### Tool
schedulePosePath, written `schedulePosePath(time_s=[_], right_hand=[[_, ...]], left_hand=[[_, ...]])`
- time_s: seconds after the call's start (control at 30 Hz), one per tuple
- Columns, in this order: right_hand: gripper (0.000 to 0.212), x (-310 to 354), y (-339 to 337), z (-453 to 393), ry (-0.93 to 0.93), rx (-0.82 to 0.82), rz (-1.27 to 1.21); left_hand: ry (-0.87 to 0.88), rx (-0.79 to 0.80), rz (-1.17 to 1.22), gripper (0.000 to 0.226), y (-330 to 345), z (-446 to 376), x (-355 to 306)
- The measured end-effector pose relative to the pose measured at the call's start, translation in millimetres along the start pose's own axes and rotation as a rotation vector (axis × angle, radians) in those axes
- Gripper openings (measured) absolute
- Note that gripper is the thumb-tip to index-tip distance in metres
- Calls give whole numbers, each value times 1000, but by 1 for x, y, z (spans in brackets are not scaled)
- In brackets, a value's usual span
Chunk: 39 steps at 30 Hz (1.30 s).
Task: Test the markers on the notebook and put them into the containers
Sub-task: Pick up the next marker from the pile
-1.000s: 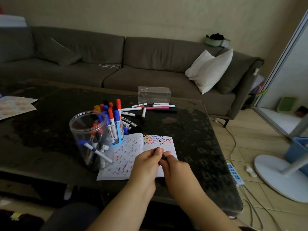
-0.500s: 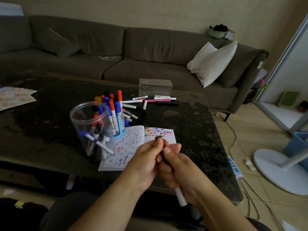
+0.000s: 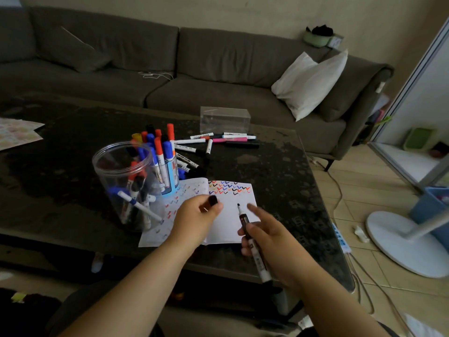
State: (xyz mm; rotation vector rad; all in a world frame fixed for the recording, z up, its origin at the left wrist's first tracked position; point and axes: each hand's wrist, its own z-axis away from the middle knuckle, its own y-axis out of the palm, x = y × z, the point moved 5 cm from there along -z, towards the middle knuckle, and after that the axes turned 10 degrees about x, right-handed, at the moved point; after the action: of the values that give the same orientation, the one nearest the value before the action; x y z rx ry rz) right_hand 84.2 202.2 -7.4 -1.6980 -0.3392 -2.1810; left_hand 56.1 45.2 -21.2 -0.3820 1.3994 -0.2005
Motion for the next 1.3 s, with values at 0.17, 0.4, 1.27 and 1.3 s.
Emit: schedulePosePath(time_s=[0.17,0.4,1.27,1.3], right_hand=[[30,0,-17,-21,-24,-33,-362],[16,-17,-46,-65,-8,-117,-276],[23,-36,-77,-166,-166,-384,401],[23,-36,-76,-166,-163,-380,406]], left_hand=[[135,61,-362,20,18,-18,7],[307,166,-660,22,43,-28,33],[428,128,-738,26,52,-42,56],[426,131,-737,24,52,-42,56]])
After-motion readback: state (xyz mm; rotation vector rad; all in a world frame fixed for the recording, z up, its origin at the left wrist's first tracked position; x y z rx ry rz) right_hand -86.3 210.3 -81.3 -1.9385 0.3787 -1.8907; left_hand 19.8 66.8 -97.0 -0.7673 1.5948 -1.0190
